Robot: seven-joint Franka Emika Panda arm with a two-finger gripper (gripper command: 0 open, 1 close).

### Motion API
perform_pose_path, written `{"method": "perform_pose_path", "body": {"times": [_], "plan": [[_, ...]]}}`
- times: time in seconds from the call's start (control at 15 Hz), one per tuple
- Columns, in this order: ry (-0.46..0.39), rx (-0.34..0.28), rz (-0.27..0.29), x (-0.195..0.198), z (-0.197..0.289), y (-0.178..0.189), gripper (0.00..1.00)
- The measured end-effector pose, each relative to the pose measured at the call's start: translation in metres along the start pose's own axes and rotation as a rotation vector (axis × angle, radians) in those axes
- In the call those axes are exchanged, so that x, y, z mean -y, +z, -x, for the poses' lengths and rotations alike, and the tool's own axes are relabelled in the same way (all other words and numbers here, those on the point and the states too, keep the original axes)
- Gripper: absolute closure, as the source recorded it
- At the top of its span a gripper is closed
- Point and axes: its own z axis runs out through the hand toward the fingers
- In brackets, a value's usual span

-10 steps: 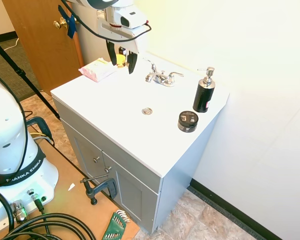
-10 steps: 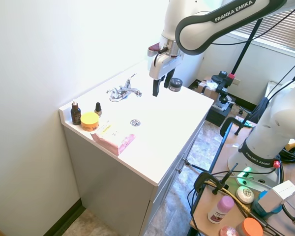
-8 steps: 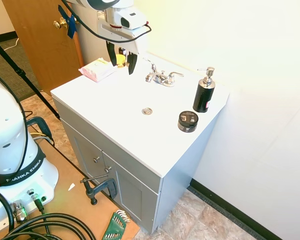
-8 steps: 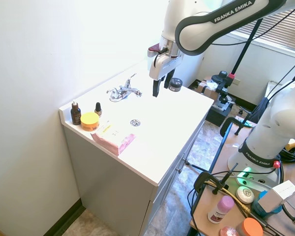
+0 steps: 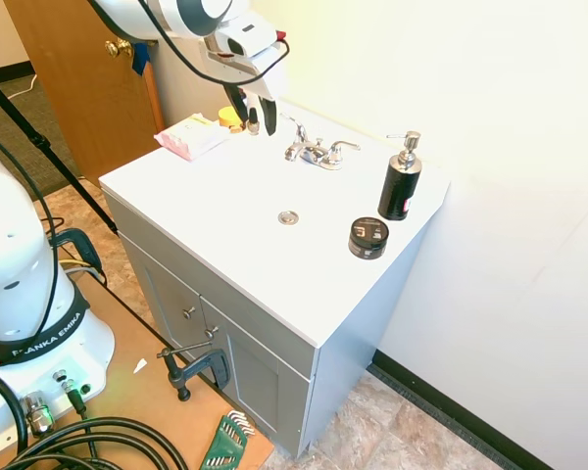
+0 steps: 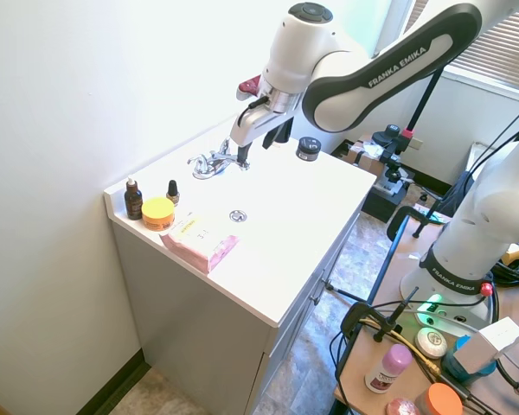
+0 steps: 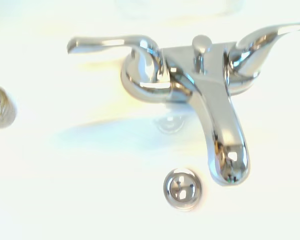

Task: Turn on the hot water

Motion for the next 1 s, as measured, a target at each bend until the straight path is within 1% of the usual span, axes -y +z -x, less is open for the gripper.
{"method": "perform_pose_path", "body": {"times": [0.07,0.27,0.33,0.6,0.8,1.0], "plan": [[0.006,-0.036,-0.023,0.003,0.001,0.004,0.0],[0.02,-0.136,-0.056,0.014,0.0,0.013,0.0],[0.023,-0.16,-0.065,0.018,0.003,0.018,0.0],[0.029,-0.169,-0.079,0.037,0.015,0.046,0.0],[0.033,-0.183,-0.095,0.061,0.009,0.053,0.0],[0.036,-0.198,-0.091,0.078,0.004,0.06,0.0]]}}
